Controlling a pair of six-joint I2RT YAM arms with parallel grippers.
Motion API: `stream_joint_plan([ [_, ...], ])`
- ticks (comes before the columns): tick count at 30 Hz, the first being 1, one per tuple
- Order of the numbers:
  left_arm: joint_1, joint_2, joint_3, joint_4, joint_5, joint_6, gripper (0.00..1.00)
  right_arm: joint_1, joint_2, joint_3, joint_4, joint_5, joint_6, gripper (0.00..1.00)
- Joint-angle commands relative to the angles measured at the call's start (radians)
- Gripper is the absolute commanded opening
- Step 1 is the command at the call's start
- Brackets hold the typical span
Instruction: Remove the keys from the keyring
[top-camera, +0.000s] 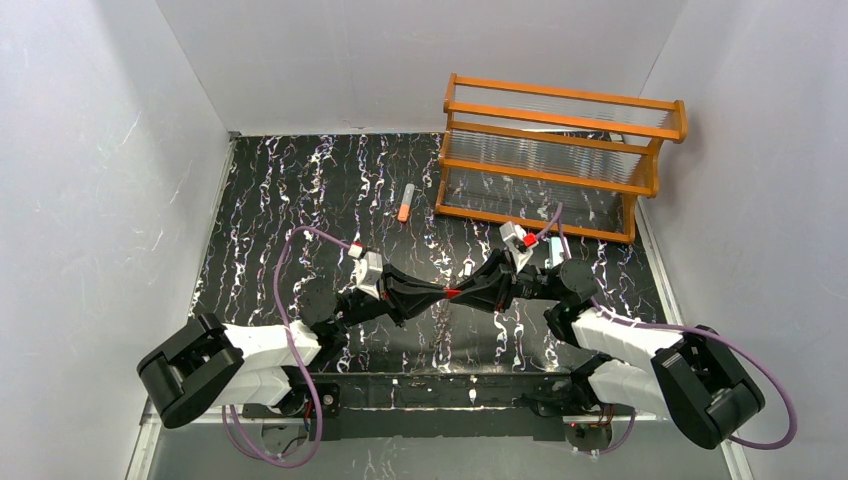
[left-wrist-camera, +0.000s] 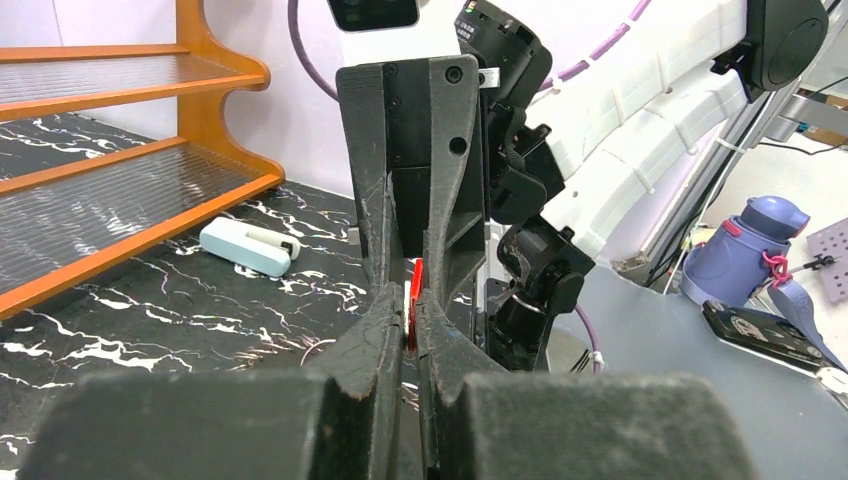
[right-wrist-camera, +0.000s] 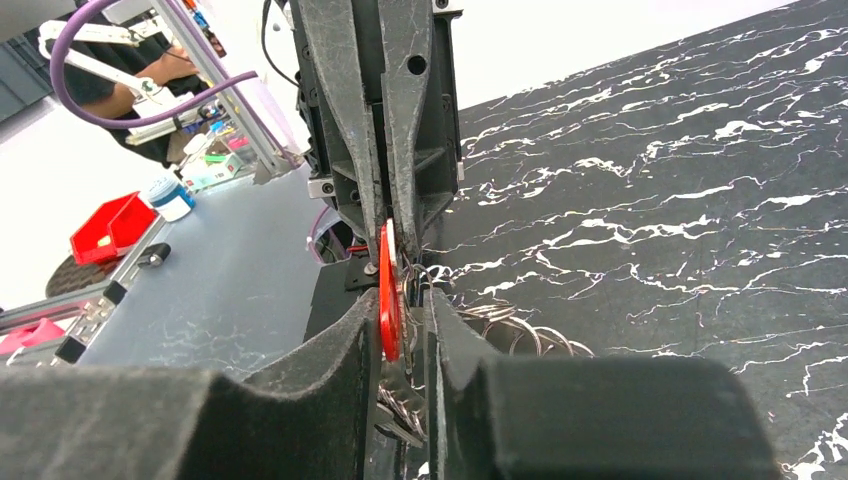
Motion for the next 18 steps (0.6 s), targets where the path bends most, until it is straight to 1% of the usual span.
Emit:
stream_joint_plan([
  [1, -0.005, -0.009, 0.040, 0.105, 0.017, -0.009, 0.00, 0.009, 0.014, 0.047, 0.074, -0.025, 0.003, 0.25],
  [3, -0.005, -0.008, 0.040, 0.109, 0.020, -0.011, 0.00, 0.010, 0.020, 0.047, 0.073, -0.031, 0.002, 0.22],
  [6, -0.005, -0.012, 0.038, 0.117, 0.019, -0.012, 0.00, 0.012, 0.027, 0.047, 0.073, -0.041, 0.000, 0.22],
  [10, -0.005, -0.015, 0.034, 0.127, 0.019, -0.014, 0.00, 0.013, 0.030, 0.046, 0.073, -0.048, -0.002, 0.16],
  [13, -0.005, -0.020, 0.029, 0.130, 0.015, -0.012, 0.00, 0.013, 0.026, 0.041, 0.073, -0.052, -0.004, 0.09],
  [16, -0.005, -0.028, 0.023, 0.130, 0.011, -0.006, 0.00, 0.012, 0.008, 0.036, 0.058, -0.054, -0.014, 0.08],
  [18, -0.005, -0.032, 0.021, 0.130, 0.012, -0.004, 0.00, 0.013, -0.008, 0.032, 0.037, -0.050, -0.026, 0.09],
])
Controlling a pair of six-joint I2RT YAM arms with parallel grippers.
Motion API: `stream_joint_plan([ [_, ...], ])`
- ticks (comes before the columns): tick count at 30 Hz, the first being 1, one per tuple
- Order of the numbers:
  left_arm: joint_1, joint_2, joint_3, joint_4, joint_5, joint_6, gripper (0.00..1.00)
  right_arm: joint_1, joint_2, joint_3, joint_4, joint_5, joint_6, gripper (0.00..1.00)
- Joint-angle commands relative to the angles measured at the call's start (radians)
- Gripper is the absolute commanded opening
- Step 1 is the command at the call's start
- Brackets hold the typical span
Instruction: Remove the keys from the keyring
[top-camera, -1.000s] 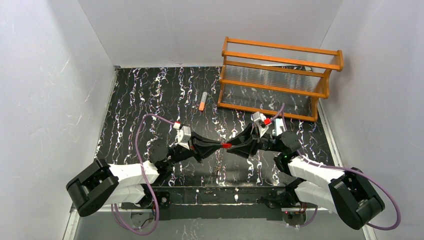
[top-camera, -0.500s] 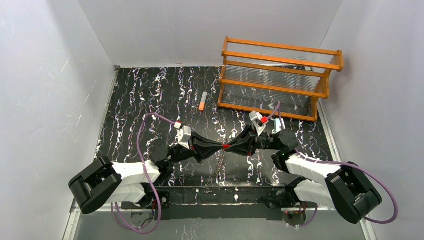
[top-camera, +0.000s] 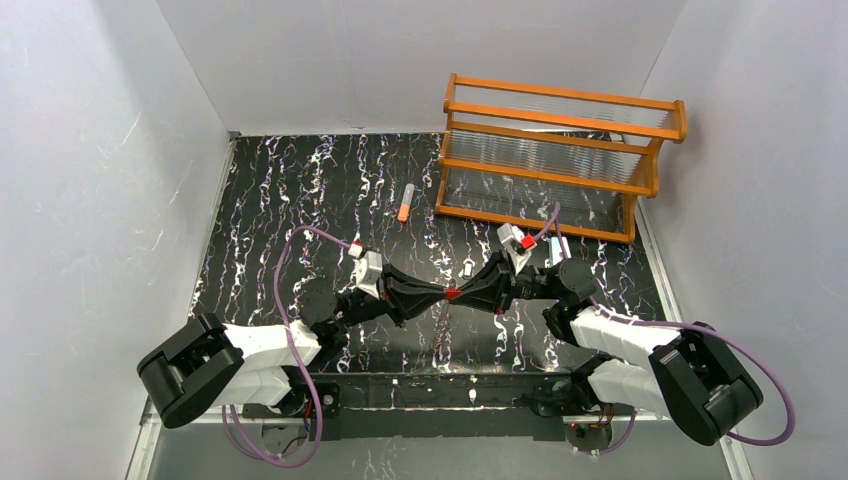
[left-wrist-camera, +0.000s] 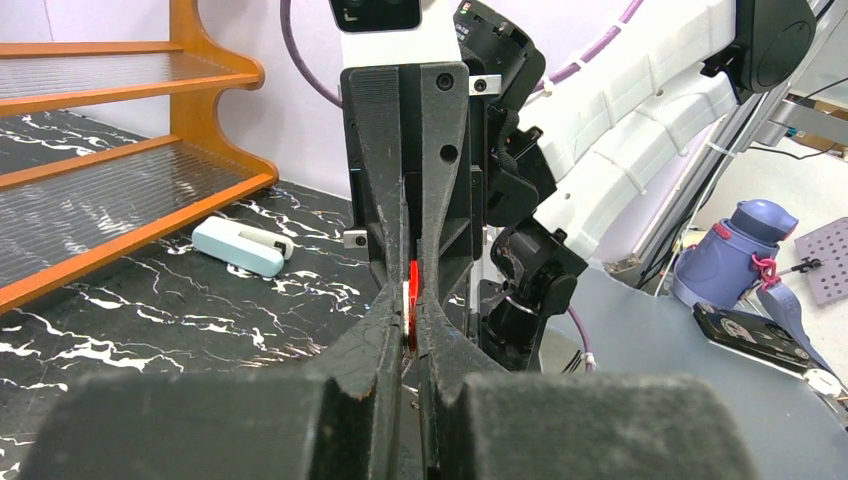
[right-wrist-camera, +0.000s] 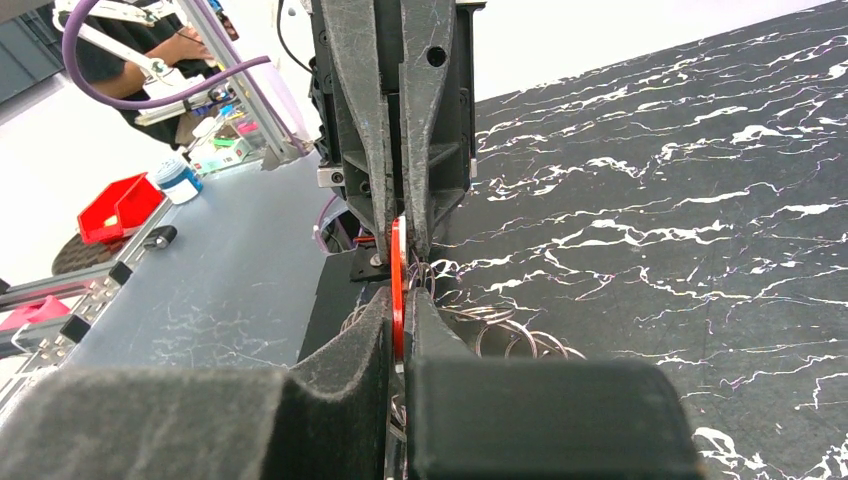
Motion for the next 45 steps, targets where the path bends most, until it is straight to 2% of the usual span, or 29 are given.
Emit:
stream_joint_plan([
  [1, -0.006, -0.035, 0.018, 0.123, 0.005, 0.015, 0.00, 0.005, -0.040, 0.023, 0.001, -0.009, -0.027, 0.10],
  [3, -0.005, -0.035, 0.019, 0.123, 0.005, 0.015, 0.00, 0.005, -0.050, 0.022, -0.008, -0.011, -0.030, 0.09],
  [5, -0.005, -0.036, 0.019, 0.123, 0.001, 0.016, 0.00, 0.006, -0.056, 0.024, -0.022, -0.014, -0.036, 0.02],
  [10, -0.004, -0.046, 0.004, 0.119, -0.017, 0.030, 0.00, 0.004, -0.073, 0.024, -0.056, -0.015, -0.053, 0.01],
  [18, 0.009, -0.154, -0.017, -0.095, -0.042, 0.168, 0.28, -0.002, -0.153, 0.063, -0.272, -0.008, -0.152, 0.01],
  [27, 0.011, -0.130, -0.013, -0.245, 0.031, 0.292, 0.36, -0.006, -0.186, 0.106, -0.409, -0.002, -0.212, 0.01],
  [38, 0.014, -0.140, 0.023, -0.393, 0.097, 0.392, 0.34, -0.006, -0.225, 0.109, -0.489, 0.001, -0.268, 0.01],
  [42, 0.015, -0.122, 0.048, -0.412, 0.132, 0.398, 0.26, -0.005, -0.229, 0.111, -0.507, -0.002, -0.282, 0.01],
  [45, 0.017, -0.107, 0.065, -0.412, 0.161, 0.393, 0.13, -0.005, -0.232, 0.111, -0.512, -0.001, -0.288, 0.01],
])
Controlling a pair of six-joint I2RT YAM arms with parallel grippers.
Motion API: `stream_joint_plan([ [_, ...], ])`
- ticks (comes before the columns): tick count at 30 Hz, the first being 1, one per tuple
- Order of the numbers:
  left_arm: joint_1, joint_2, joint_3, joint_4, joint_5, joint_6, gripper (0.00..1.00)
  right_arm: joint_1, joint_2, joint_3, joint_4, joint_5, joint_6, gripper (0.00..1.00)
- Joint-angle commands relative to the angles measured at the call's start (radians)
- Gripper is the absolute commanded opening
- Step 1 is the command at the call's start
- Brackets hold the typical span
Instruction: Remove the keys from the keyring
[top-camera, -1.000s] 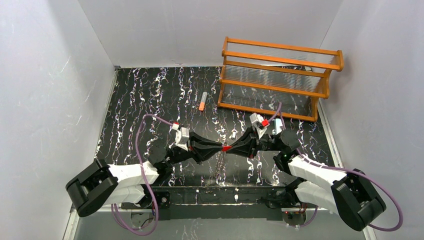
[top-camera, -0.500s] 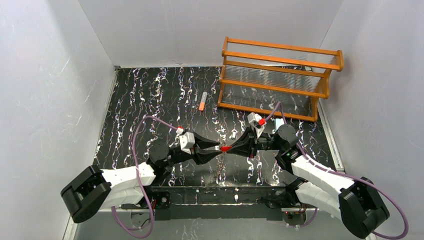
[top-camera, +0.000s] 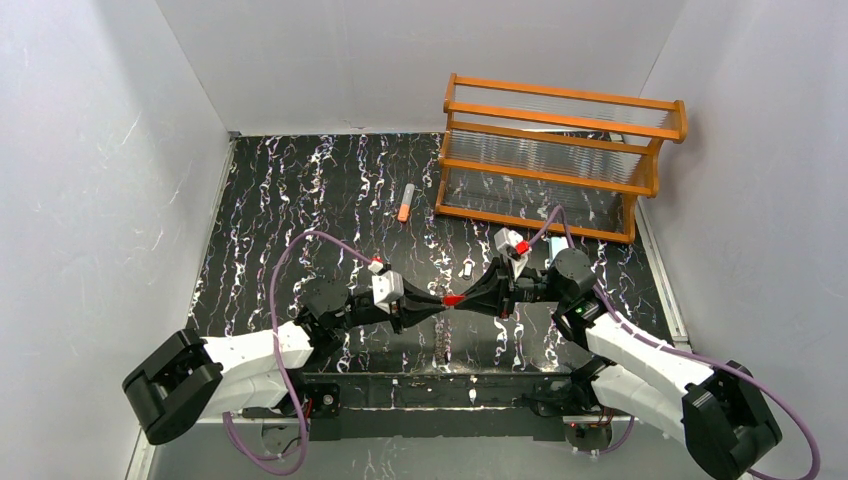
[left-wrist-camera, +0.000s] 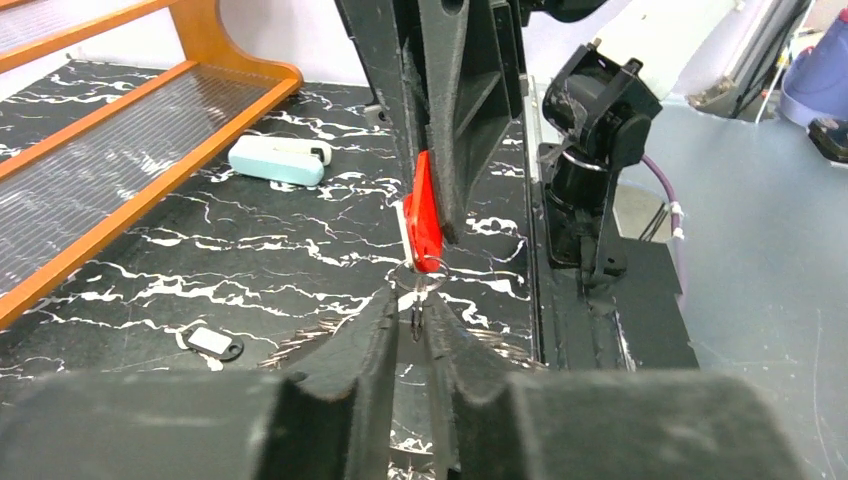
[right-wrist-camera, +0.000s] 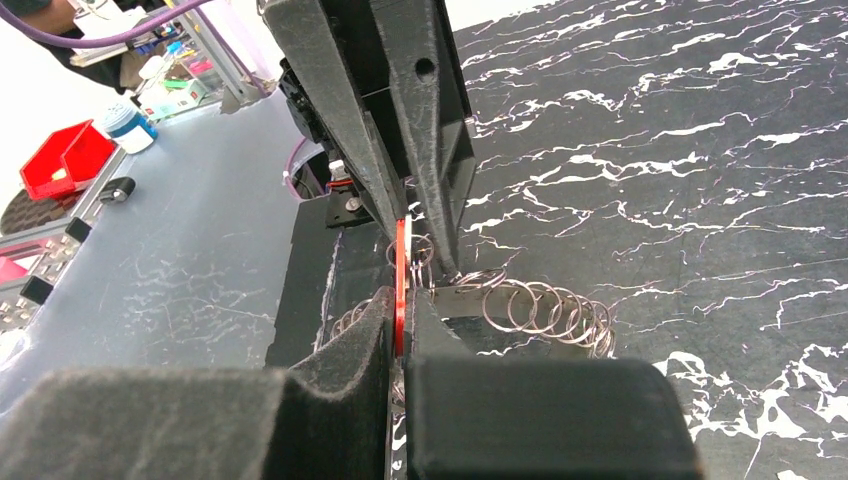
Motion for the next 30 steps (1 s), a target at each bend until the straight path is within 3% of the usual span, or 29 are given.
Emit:
stream_joint_plan([
  [1, 0.009, 0.016, 0.050, -0.008, 0.066, 0.021, 0.09, -0.003, -0.027, 0.053, 0.019, -0.002, -0.027, 0.01],
  [4, 0.010, 0.014, 0.048, -0.007, 0.064, 0.019, 0.00, -0.004, -0.052, 0.054, -0.040, 0.024, -0.054, 0.01],
  [14, 0.010, -0.003, 0.046, 0.004, 0.038, 0.006, 0.00, -0.009, -0.196, 0.034, -0.294, 0.197, -0.135, 0.01],
  [23, 0.010, 0.031, 0.057, 0.125, 0.055, -0.051, 0.00, -0.008, -0.184, -0.012, -0.320, 0.164, -0.095, 0.01],
  [30, 0.010, 0.044, 0.020, 0.254, -0.054, -0.074, 0.00, -0.007, -0.149, -0.022, -0.310, 0.143, -0.068, 0.01],
])
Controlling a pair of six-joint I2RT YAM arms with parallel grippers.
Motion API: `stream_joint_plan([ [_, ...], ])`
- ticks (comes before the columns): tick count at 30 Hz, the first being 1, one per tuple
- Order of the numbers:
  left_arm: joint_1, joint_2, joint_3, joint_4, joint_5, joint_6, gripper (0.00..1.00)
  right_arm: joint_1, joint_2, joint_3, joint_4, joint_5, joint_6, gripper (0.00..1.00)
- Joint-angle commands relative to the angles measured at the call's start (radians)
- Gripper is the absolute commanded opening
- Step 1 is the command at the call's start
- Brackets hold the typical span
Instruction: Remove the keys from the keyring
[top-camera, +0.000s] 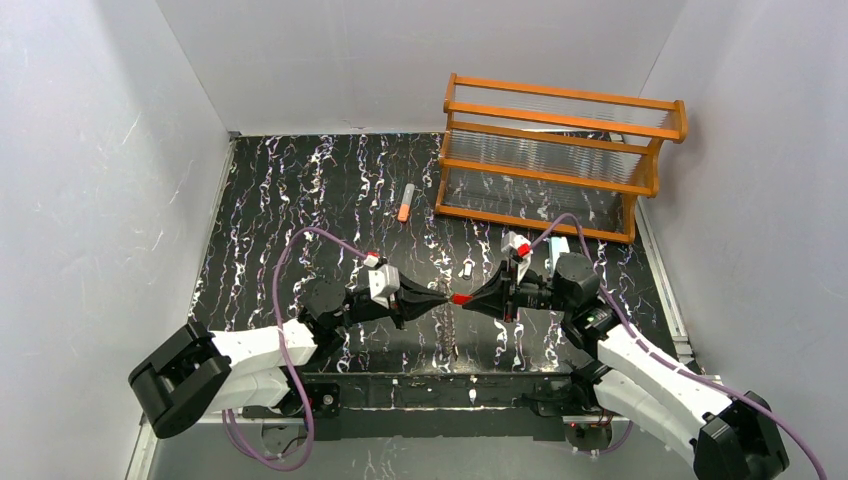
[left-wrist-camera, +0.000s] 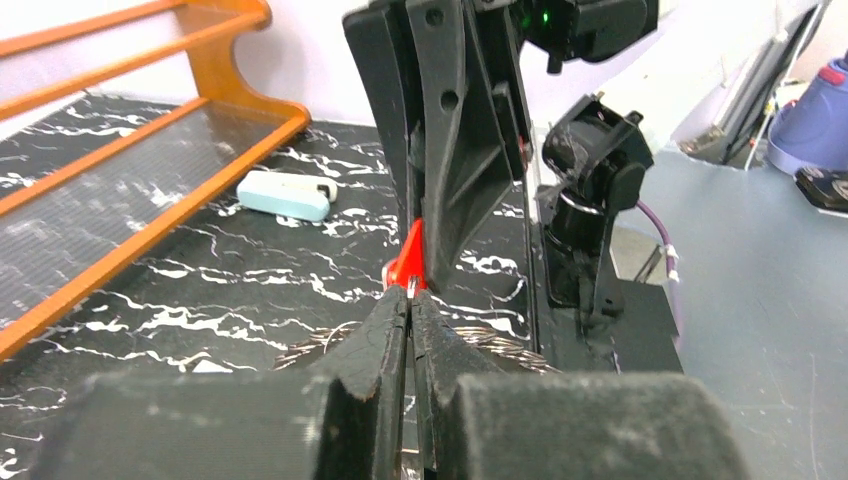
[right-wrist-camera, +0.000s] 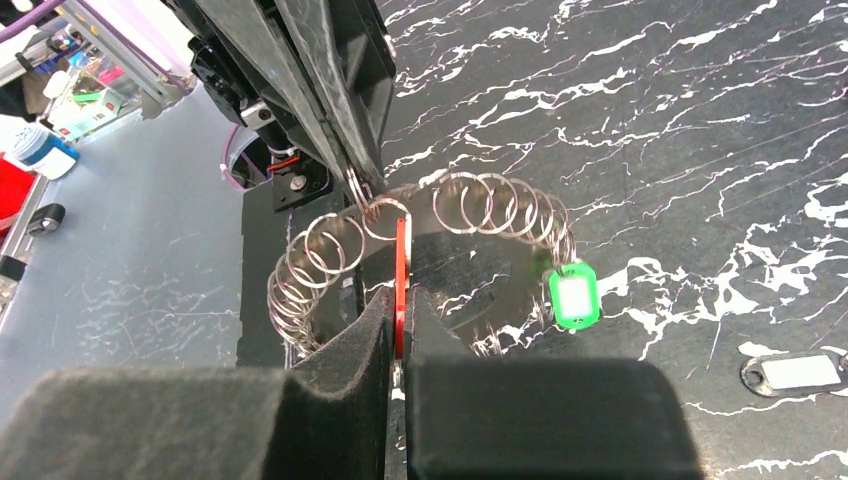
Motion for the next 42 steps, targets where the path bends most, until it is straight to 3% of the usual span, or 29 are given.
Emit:
stream_joint_plan([
  [1, 0.004, -0.010, 0.001, 0.150, -0.077, -0.018, 0.00, -0.002, 0.011, -0.012, 0.016, -0.017, 0.022, 0.01],
  [17, 0.004, -0.004, -0.051, 0.265, -0.157, -0.020, 0.00, -0.001, 0.009, 0.035, -0.107, -0.016, -0.014, 0.01],
  [21, 0.004, 0.036, -0.046, 0.343, -0.089, -0.059, 0.00, 0.000, 0.035, 0.043, -0.070, -0.040, -0.001, 0.01],
  [25, 0.004, 0.060, -0.078, 0.448, -0.117, -0.078, 0.00, 0.000, 0.062, 0.067, -0.064, -0.073, -0.005, 0.01],
  [42, 0.002, 0.158, -0.018, 0.528, -0.088, -0.129, 0.00, 0.043, 0.149, 0.125, 0.040, -0.104, 0.023, 0.01],
])
